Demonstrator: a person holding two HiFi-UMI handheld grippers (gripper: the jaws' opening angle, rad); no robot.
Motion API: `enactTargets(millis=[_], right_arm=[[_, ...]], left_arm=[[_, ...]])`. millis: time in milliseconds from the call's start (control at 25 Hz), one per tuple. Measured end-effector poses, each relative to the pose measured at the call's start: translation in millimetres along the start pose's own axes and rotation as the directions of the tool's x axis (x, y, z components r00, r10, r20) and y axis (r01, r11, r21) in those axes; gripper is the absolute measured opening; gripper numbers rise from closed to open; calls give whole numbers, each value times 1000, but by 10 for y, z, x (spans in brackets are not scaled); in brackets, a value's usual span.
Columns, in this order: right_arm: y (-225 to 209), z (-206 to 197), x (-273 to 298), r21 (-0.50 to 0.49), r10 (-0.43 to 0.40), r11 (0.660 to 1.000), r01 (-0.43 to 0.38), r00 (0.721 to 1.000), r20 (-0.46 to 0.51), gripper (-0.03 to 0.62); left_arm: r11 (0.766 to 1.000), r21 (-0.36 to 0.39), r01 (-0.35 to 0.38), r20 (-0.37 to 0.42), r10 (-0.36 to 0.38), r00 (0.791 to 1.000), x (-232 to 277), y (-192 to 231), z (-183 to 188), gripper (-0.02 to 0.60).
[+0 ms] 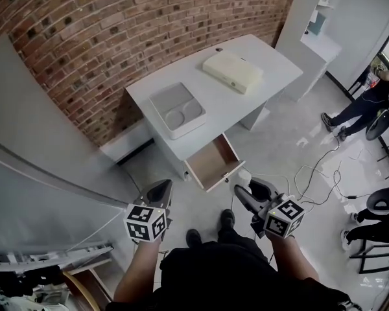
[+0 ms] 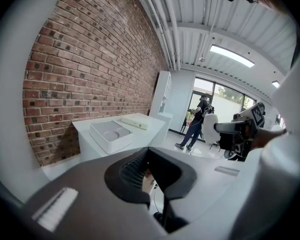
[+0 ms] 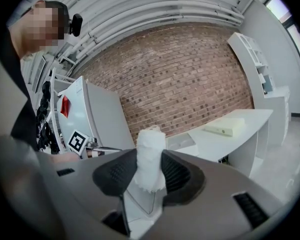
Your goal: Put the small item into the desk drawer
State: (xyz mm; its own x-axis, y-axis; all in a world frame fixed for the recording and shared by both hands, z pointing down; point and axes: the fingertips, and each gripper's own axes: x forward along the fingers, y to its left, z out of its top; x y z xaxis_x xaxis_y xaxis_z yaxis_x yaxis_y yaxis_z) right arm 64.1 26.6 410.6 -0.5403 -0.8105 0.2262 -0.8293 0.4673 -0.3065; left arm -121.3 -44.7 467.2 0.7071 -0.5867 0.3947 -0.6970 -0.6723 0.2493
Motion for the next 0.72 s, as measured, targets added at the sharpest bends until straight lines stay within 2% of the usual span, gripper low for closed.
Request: enactTargets(millis=[200,480,720], right_arm=[[-394,128,29,0,32,999,-32,999,6,156],[-1215,312,-135,25,61,998,-62,998,24,156],[-1626,231,-42,77,145,987,-144,989,-11,156]], left_arm=[[999,-5,-37,-6,37,999,313,-44,128,12],[999,21,-33,-6,33,999,1002,-535,433,12],[998,10,-56,-7,56,998,1304,-862,450,12]])
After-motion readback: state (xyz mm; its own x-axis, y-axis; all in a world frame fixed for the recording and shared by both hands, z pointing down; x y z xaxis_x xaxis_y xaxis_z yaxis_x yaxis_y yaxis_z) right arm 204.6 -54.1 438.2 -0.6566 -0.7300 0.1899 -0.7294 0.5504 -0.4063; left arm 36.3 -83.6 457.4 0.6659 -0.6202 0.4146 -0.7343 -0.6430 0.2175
